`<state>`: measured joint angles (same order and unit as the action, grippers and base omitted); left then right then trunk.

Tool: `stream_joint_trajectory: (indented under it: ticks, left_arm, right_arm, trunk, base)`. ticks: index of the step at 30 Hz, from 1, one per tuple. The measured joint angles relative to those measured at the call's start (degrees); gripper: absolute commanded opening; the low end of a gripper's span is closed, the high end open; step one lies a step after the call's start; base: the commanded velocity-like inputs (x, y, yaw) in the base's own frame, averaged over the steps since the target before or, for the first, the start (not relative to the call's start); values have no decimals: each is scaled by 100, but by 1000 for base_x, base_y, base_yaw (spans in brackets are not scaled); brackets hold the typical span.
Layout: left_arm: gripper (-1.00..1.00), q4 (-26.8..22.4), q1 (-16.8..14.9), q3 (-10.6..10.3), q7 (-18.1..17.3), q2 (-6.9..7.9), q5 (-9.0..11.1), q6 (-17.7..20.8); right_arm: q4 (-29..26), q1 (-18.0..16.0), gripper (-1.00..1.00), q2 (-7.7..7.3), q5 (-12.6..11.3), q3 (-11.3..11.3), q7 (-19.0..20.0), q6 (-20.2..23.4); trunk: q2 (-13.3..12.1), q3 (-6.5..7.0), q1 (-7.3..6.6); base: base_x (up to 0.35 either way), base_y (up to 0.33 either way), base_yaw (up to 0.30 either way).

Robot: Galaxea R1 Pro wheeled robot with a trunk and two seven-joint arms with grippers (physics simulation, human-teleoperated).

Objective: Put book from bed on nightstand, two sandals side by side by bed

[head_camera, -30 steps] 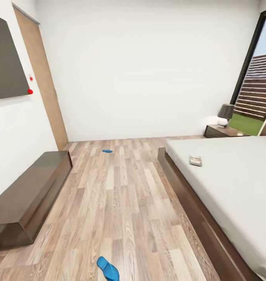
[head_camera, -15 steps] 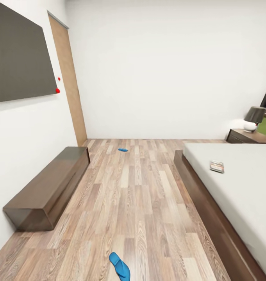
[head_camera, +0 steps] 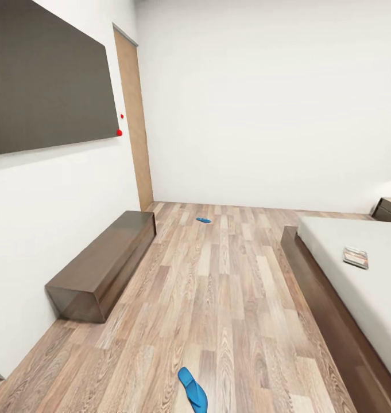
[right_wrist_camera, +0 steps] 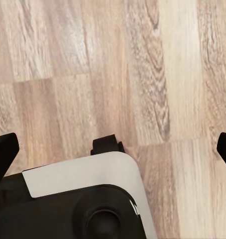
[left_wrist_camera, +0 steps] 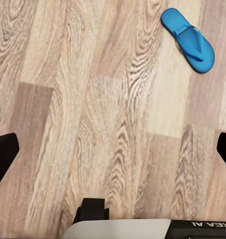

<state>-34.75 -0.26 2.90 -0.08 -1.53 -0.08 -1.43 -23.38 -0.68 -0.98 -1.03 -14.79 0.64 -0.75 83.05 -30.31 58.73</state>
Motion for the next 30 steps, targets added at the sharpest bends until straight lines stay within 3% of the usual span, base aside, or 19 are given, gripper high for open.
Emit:
stream_joint_trajectory:
  ticks: [30]
  left_arm:
    - [100,1,-3,0,0,0,0,1]
  right_arm:
    - [0,0,100,0,0,0,0,-1]
  trunk:
    - [0,0,0]
  base:
    - [0,0,293]
